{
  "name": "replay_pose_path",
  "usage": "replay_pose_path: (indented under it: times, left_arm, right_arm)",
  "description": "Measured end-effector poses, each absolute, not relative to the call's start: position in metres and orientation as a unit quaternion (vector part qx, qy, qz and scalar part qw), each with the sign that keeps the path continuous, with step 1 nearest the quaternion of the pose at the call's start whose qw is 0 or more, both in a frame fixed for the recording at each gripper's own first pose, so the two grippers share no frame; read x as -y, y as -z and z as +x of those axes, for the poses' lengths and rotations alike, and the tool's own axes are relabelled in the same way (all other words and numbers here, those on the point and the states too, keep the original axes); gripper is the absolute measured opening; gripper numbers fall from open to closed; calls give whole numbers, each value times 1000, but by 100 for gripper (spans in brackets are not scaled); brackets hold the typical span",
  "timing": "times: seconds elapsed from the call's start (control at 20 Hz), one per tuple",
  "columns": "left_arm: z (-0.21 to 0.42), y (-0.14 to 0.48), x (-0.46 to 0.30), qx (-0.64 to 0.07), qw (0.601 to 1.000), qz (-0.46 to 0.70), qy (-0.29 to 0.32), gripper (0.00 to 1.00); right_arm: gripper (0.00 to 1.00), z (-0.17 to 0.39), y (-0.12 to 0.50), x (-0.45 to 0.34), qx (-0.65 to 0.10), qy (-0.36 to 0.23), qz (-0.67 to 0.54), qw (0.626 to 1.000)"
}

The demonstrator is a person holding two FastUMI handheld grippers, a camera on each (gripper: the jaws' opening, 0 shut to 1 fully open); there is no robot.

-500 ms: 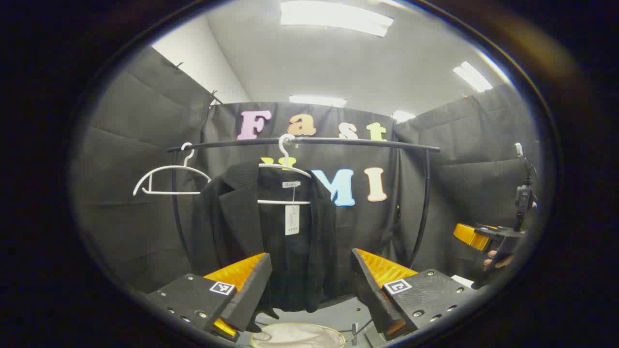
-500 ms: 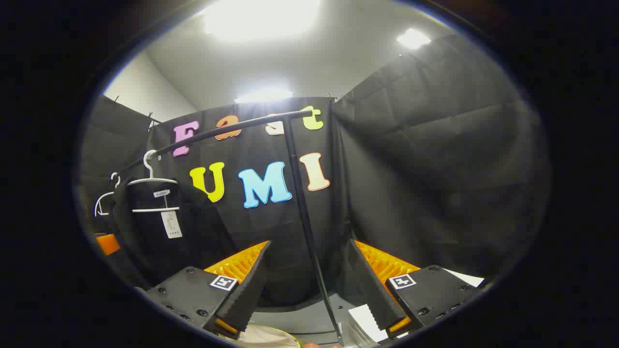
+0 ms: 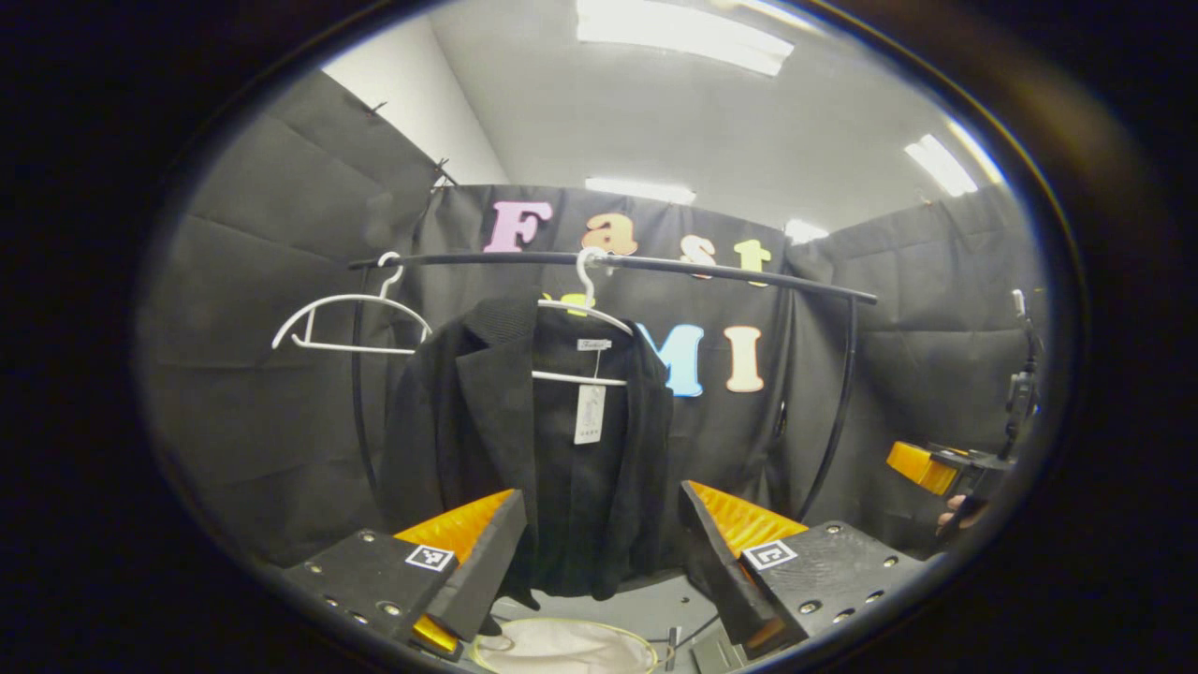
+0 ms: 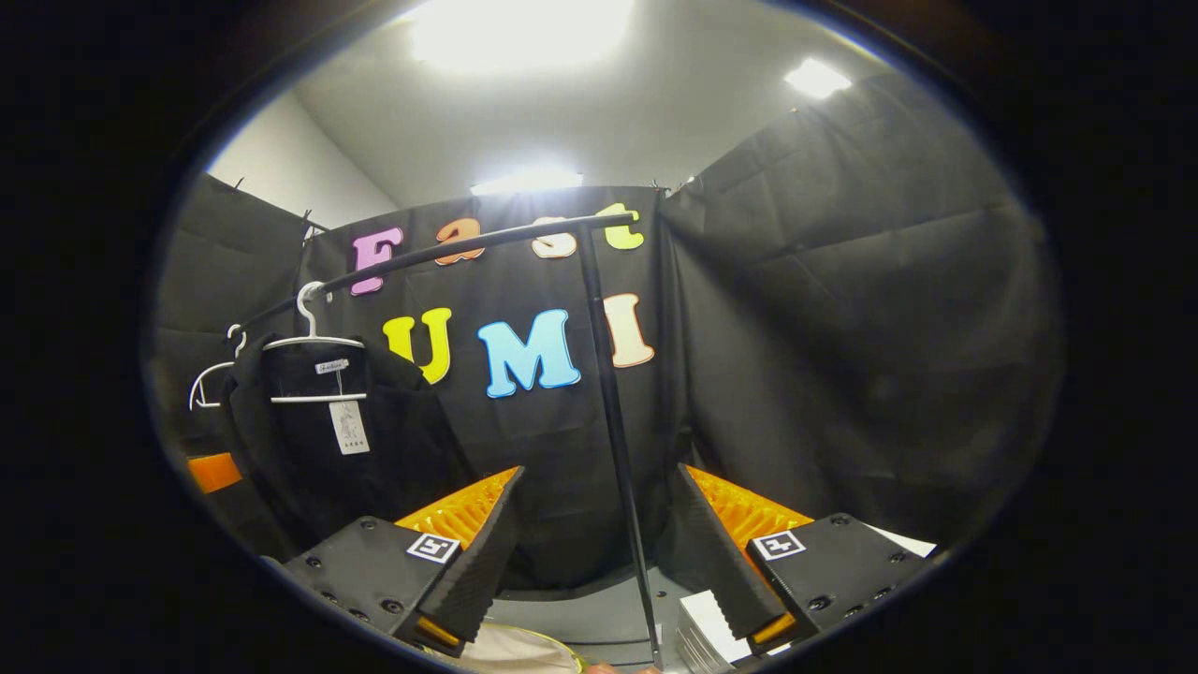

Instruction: Grasp the clothes on the hanger with both hands and then place them into the laundry hamper below.

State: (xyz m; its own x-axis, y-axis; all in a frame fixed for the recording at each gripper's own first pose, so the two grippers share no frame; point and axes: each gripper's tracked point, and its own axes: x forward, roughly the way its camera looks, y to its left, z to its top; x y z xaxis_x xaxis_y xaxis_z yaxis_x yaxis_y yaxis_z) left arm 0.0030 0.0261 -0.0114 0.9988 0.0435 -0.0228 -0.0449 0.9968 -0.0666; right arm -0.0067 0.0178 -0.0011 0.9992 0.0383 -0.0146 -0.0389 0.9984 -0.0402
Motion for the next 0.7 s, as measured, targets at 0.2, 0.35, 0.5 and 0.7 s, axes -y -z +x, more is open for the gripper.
replay_pose_path:
  times: [0.2, 0.35, 0.5, 0.7]
  left_arm:
    - [3, 18, -33, -12, 999, -30, -28, 95]
    - [2, 23, -42, -12, 999, -25, -42, 95]
    - [-1, 25, -49, -10, 998, -33, -43, 96]
    - [-10, 29, -71, -15, 997, -34, -67, 95]
  right_arm:
    - [98, -7, 9, -25, -22, -27, -22, 999]
    - [98, -3, 14, -35, -37, -33, -31, 998]
    - [98, 1, 11, -50, -40, -41, -28, 998]
    - [98, 7, 12, -81, -51, -66, -21, 996]
